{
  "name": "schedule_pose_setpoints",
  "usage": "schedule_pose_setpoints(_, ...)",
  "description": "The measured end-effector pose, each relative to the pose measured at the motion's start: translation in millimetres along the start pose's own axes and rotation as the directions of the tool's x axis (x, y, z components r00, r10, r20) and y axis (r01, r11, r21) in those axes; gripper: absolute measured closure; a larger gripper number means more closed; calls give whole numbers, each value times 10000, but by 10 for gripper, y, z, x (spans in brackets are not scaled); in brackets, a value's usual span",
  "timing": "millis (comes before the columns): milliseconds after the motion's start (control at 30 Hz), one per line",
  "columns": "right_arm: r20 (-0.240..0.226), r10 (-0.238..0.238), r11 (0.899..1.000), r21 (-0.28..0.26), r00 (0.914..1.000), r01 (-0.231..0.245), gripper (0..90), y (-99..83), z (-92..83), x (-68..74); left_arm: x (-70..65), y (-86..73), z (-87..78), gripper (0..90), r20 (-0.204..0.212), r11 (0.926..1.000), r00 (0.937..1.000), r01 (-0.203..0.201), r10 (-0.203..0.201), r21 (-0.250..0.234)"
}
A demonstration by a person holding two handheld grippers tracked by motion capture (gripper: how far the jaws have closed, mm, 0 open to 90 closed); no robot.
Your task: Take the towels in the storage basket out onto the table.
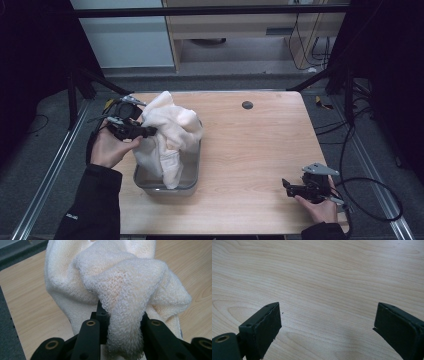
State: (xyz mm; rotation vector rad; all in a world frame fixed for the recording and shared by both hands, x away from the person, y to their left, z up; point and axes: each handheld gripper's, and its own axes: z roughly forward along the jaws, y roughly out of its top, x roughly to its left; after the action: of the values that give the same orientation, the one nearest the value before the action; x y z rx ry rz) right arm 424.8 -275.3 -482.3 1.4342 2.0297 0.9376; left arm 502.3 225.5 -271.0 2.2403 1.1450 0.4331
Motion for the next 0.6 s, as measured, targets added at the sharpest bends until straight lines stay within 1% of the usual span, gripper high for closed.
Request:
schedule_pose_setpoints(100,27,-52,10000,-5,10000,52,71,-1,3,-3,-16,44,-64,734,40,9999,10000,-39,39,-131)
schedule_pose_setpoints(233,24,-52,10000,-21,10000,52,71,0,3,-5,-44,86,-129,734,67,9998,9999,-138,139,-160)
schedule_pose_setpoints(367,13,-83,10000,-46,10000,83,71,0,0,-8,-62,111,-173,734,124,9997,9997,-190,191,-134)
schedule_pose_setpoints(600,39,-75,10000,-44,10000,76,71,2,-3,-12,-94,171,-319,734,248,9992,9989,-396,396,-10)
